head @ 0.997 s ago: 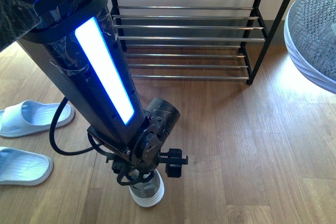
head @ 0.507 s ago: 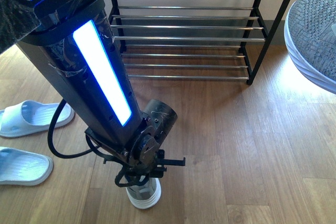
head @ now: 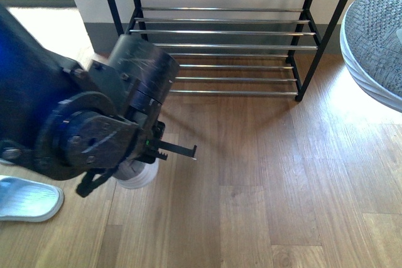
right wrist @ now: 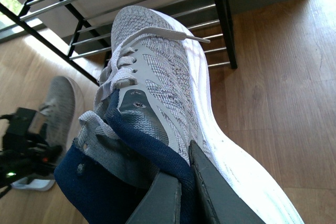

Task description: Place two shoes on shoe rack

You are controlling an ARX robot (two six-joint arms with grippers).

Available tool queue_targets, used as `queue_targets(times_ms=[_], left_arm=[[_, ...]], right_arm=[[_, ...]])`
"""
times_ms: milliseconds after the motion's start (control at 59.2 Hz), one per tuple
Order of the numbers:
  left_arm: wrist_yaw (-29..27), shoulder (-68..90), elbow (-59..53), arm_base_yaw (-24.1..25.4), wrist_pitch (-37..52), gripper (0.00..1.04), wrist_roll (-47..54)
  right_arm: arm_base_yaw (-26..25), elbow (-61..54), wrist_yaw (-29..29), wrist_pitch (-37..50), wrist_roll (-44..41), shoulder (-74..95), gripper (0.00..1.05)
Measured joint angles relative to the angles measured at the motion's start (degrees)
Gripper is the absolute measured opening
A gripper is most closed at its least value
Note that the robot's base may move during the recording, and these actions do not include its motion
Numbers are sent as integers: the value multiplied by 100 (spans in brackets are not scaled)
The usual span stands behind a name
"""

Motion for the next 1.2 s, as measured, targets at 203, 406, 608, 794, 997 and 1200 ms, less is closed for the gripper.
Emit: queue_targets(times_ms=[203,406,608,794,997,1200], left_arm=[[-236,-1790,-1362,-74,192,2,70],[-890,-3969,-2441,-269,-352,2,63],[-1272,-5486,-2916,-415,-1058,2,151],[-1453,-6295,-3117,-632,-1429,2,221],[-1447,-6304,-3119,-638,-1429,2,240],[-1449,-6304,-3119,-643,-1429,2,243]], right_arm=[[0,0,0,0,0,0,1],[0,0,0,0,0,0,1],[0,0,0,0,0,0,1],[0,0,0,0,0,0,1],[0,0,0,0,0,0,1],[0,0,0,0,0,0,1]])
